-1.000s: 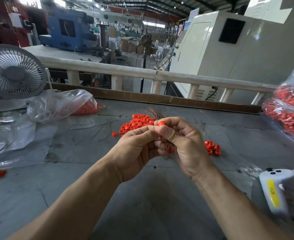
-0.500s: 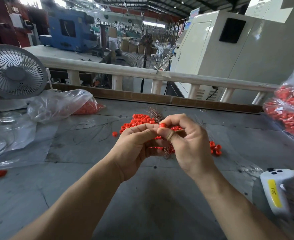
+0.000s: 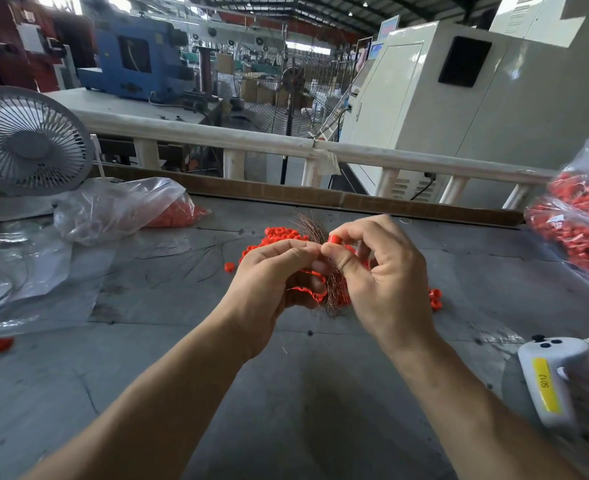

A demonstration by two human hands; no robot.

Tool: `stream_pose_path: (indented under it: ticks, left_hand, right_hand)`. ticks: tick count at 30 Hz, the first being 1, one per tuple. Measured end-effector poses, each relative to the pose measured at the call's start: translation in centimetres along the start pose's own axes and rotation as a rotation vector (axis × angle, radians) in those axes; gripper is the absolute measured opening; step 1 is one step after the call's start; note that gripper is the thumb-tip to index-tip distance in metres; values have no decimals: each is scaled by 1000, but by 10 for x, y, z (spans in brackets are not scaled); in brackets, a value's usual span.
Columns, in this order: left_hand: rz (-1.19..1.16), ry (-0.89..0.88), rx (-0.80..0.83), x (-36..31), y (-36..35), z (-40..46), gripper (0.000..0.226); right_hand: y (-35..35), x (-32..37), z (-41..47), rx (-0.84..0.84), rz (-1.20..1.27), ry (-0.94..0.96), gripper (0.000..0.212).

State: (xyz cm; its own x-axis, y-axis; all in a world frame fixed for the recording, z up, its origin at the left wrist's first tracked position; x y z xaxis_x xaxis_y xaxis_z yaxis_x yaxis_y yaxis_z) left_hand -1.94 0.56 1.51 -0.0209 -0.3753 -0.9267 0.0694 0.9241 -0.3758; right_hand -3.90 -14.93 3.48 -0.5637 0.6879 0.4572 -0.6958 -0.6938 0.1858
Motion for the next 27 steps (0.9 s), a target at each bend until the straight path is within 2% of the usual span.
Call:
stream_pose_path:
  ticks: [4,6,10,16,23,27]
  left_hand:
    - [42,-3,-12,1,0,1,20]
    - [72,-1,-14,2,0,1,27]
    - [107,-13,-9,6,-1,1,49]
    - [53,-111,-108,2,6,7,25]
    - [197,-208,-268,2,13,9,25]
    - [205,-155,-343,0,17,12,24]
  right_hand:
    - [4,2,2,-34,-7,-6,9]
    - [5,8,-1,-35,92,-18,10]
    - [-1,17,-8,86,223,-24,16]
    - [-6,8,-14,256,217,-163,16]
    - [-12,1,-18,339,128,-199,22]
    - [-13,0,-18,408,103,-200,16]
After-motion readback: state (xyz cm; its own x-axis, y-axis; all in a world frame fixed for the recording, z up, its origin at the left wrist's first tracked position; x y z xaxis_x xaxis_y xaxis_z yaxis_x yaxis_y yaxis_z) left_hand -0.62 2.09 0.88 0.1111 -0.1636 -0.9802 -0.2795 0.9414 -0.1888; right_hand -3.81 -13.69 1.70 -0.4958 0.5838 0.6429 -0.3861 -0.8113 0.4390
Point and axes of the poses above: each hand's wrist, its own z-axis towards the middle knuckle, its own y-axis out of the back of the hand, x = y × z, the point moved 2 cm from there along z, towards the middle knuckle, and after that the axes turned 15 degrees about -x, right-handed, at the moved point
